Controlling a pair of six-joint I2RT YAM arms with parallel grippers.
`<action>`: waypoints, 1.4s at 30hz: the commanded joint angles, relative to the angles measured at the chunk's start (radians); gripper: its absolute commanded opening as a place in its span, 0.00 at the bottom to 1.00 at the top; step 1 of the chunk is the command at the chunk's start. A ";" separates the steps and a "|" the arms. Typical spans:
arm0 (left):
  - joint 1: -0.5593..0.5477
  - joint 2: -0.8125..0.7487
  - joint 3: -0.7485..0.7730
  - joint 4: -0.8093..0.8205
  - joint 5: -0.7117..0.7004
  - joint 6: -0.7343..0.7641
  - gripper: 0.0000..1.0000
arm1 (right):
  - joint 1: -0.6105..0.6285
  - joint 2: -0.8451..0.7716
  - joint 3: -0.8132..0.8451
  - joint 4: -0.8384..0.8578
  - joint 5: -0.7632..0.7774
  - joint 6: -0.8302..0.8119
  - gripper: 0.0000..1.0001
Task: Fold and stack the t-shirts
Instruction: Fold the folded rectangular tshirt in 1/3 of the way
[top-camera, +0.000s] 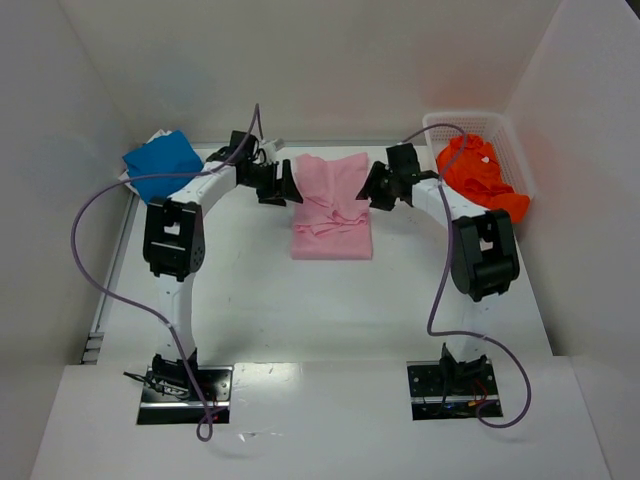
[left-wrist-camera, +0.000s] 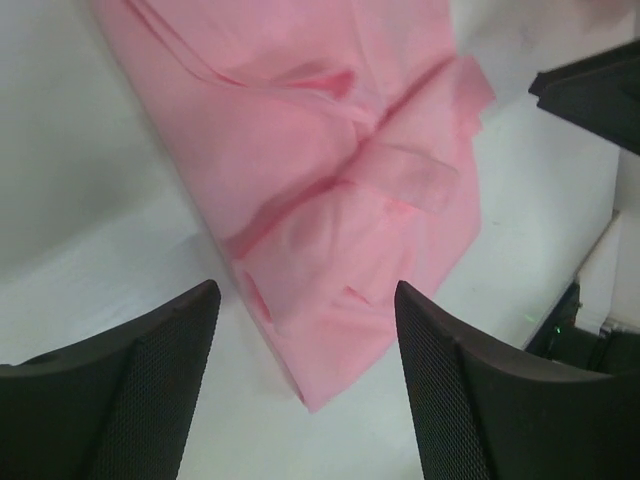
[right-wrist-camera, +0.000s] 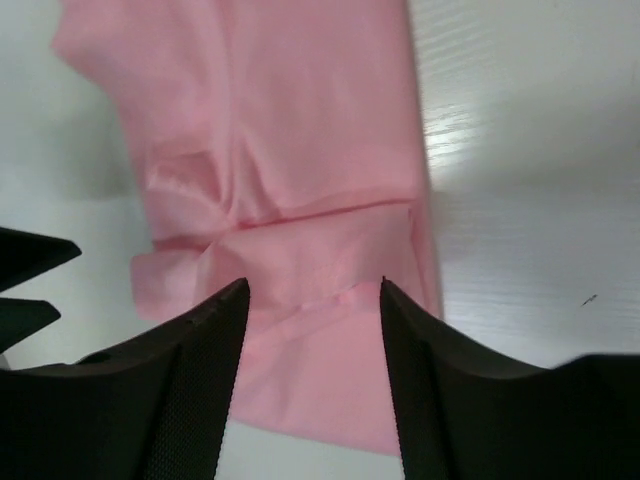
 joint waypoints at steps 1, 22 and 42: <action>-0.021 -0.172 -0.068 0.037 0.094 0.076 0.79 | -0.007 -0.123 -0.074 0.077 -0.098 -0.031 0.52; -0.207 -0.274 -0.498 0.293 -0.053 -0.109 0.74 | 0.157 -0.061 -0.180 0.069 -0.078 -0.063 0.21; -0.207 -0.151 -0.467 0.289 -0.115 -0.131 0.70 | 0.166 0.101 -0.041 0.087 -0.015 -0.054 0.21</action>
